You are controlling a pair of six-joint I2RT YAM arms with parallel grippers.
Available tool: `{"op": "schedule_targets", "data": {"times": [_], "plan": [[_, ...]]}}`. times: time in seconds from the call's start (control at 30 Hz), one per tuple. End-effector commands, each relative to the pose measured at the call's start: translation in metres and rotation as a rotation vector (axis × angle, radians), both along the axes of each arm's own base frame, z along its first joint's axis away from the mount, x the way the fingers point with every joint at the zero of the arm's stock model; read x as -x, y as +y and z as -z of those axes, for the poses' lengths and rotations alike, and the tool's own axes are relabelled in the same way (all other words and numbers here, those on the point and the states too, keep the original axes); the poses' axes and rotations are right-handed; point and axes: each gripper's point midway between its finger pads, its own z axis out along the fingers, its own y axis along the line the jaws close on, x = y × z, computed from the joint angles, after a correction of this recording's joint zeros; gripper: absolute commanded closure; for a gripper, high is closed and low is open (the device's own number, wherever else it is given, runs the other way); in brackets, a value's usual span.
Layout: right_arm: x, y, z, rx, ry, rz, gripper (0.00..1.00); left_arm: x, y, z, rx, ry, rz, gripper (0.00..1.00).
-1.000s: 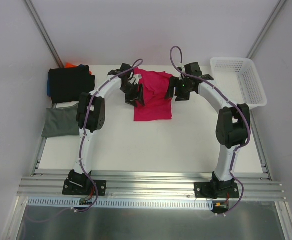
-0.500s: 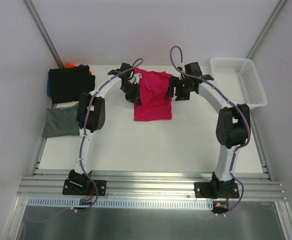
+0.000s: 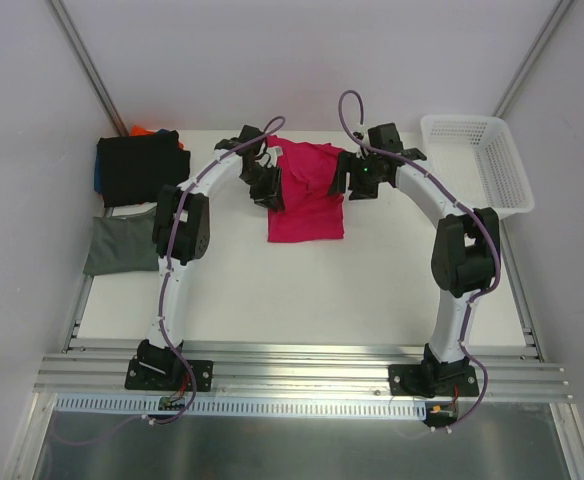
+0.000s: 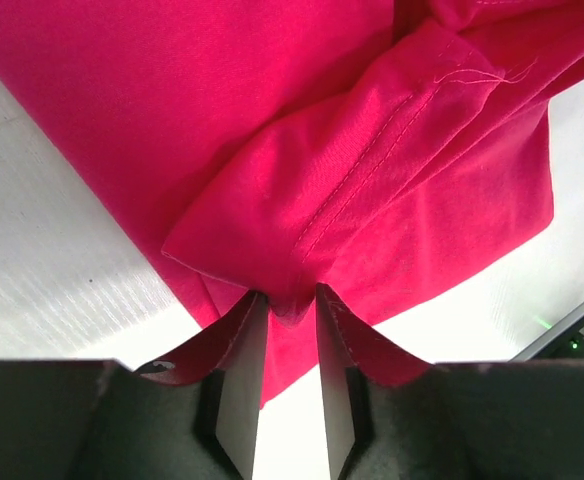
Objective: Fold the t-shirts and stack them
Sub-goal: Fold the tshirt
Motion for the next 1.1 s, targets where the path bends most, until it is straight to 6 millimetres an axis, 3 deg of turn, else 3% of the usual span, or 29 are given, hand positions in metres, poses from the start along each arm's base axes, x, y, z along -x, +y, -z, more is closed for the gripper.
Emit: {"op": "schedule_targets", "data": {"times": [0.0, 0.17, 0.4, 1.07], "plan": [[-0.011, 0.009, -0.029, -0.032, -0.078, -0.006, 0.27, -0.003, 0.005, -0.043, 0.022, -0.074, -0.019, 0.72], [-0.014, 0.012, -0.030, -0.039, -0.084, -0.008, 0.27, 0.002, 0.007, -0.049, 0.018, -0.078, -0.022, 0.59], [-0.016, 0.015, -0.030, -0.042, -0.088, -0.011, 0.27, 0.005, 0.006, -0.053, 0.021, -0.079, -0.019, 0.61], [-0.015, 0.014, -0.027, -0.030, -0.087, -0.012, 0.27, 0.009, 0.000, -0.031, 0.028, -0.015, -0.019, 0.65]]}}
